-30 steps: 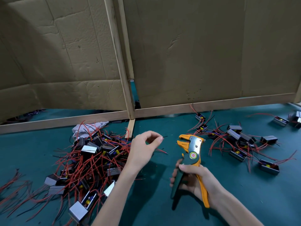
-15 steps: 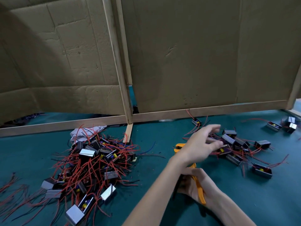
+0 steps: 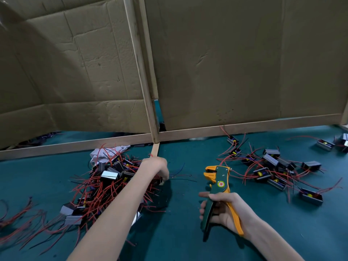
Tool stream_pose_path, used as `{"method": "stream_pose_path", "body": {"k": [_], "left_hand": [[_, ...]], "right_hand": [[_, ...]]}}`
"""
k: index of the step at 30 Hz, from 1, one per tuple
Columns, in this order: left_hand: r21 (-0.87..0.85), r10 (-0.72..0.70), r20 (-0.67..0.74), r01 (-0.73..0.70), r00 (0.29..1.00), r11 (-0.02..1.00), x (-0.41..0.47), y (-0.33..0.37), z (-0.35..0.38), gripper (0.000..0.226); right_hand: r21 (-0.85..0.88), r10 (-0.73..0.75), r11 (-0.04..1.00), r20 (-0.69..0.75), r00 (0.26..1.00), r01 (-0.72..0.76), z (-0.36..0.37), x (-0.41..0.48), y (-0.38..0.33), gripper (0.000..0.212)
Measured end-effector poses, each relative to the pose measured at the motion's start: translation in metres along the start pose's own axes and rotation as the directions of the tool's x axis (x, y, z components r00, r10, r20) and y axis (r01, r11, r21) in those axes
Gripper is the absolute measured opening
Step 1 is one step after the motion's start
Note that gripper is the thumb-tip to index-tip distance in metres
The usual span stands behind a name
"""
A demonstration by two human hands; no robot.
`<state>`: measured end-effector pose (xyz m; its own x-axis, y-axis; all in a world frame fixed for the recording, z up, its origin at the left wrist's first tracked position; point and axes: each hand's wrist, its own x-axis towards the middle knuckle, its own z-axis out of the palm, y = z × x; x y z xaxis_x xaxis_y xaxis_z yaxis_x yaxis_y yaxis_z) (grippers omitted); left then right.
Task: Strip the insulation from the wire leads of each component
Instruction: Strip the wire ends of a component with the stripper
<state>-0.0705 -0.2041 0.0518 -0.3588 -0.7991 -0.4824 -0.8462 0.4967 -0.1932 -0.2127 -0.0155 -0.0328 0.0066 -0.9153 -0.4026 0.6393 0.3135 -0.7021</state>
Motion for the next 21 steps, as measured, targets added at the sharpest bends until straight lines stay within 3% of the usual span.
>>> {"method": "stream_pose_path", "body": {"k": [4,9,13,15,17,19,21], "left_hand": [[-0.018,-0.029,-0.101,0.027,0.994,0.999,0.009,0.005,0.011,0.018],[0.005,-0.026,-0.358,0.03,0.934,1.0,0.015,0.015,0.027,0.023],[-0.252,-0.053,-0.579,-0.117,0.814,0.961,0.01,0.01,0.017,0.015],[-0.478,-0.141,-0.669,-0.277,0.73,0.834,0.0,0.008,0.007,0.015],[-0.664,-0.223,-0.691,-0.483,0.687,0.571,-0.011,0.008,0.002,0.015],[-0.705,-0.244,-0.702,-0.604,0.669,0.372,-0.02,0.012,0.005,0.014],[-0.728,-0.209,-0.685,-0.664,0.697,0.169,-0.024,0.021,0.017,0.01]], "right_hand": [[0.015,0.002,1.0,0.001,1.0,-0.002,0.0,0.0,-0.001,0.053],[0.017,-0.004,1.0,0.01,1.0,0.004,0.002,-0.002,-0.002,0.053],[0.037,-0.026,0.999,0.015,1.0,0.025,0.003,-0.003,-0.002,0.05],[0.045,-0.039,0.998,0.011,0.999,0.038,0.003,-0.003,-0.002,0.048],[0.038,-0.054,0.998,0.007,0.999,0.054,0.003,-0.003,-0.002,0.047],[0.037,-0.074,0.997,0.002,0.997,0.074,0.003,-0.004,-0.001,0.045],[0.043,-0.106,0.993,-0.009,0.994,0.106,0.003,-0.003,-0.002,0.044]]}}
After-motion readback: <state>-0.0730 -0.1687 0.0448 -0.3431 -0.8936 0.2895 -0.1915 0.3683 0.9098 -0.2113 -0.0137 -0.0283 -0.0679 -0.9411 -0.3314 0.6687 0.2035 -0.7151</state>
